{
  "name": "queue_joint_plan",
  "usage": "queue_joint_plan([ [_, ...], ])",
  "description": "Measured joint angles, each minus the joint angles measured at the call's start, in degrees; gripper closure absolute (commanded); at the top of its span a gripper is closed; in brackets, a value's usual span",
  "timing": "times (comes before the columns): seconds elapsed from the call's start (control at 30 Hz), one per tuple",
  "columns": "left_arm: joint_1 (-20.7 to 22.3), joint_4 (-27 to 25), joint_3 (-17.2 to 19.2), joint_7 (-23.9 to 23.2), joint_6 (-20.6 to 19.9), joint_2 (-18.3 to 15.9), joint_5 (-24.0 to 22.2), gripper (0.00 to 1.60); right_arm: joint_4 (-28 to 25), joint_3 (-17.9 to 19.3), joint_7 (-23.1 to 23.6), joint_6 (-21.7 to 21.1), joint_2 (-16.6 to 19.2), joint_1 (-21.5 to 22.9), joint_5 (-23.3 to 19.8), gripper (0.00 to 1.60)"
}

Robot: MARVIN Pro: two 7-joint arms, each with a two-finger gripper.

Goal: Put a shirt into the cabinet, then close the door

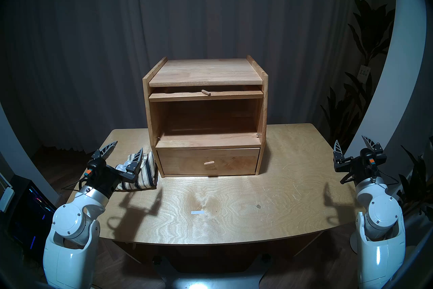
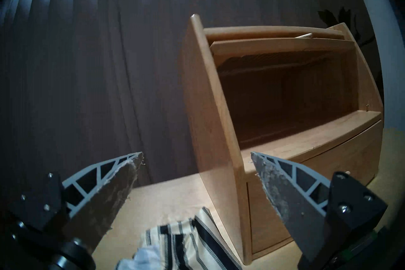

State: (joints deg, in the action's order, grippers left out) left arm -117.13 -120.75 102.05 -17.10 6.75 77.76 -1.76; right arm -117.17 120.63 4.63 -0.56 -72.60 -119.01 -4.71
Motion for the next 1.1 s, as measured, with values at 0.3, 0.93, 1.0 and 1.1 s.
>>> queue_joint_plan([
  [0.3, -2.76, -1.06, -1.61, -4.61, 8.18, -4.41, 9.05, 0.0, 0.37, -0.03, -0.05, 0.01, 0.01, 0.11, 0.01, 0.0],
  [0.93, -2.13, 11.28, 3.95, -11.18, 26.43, -16.83, 31.0, 0.0, 0.43, -0.07, -0.1, 0.01, 0.1, 0.22, 0.01, 0.0],
  [1.0, -1.75, 12.86, 3.28, -10.64, 27.95, -17.49, 32.95, 0.0, 0.4, -0.07, -0.1, 0.01, 0.1, 0.22, 0.01, 0.0],
  [1.1, -0.74, 16.03, 2.25, -8.95, 29.41, -17.86, 36.75, 0.0, 0.36, -0.07, -0.1, 0.02, 0.11, 0.21, 0.01, 0.0],
])
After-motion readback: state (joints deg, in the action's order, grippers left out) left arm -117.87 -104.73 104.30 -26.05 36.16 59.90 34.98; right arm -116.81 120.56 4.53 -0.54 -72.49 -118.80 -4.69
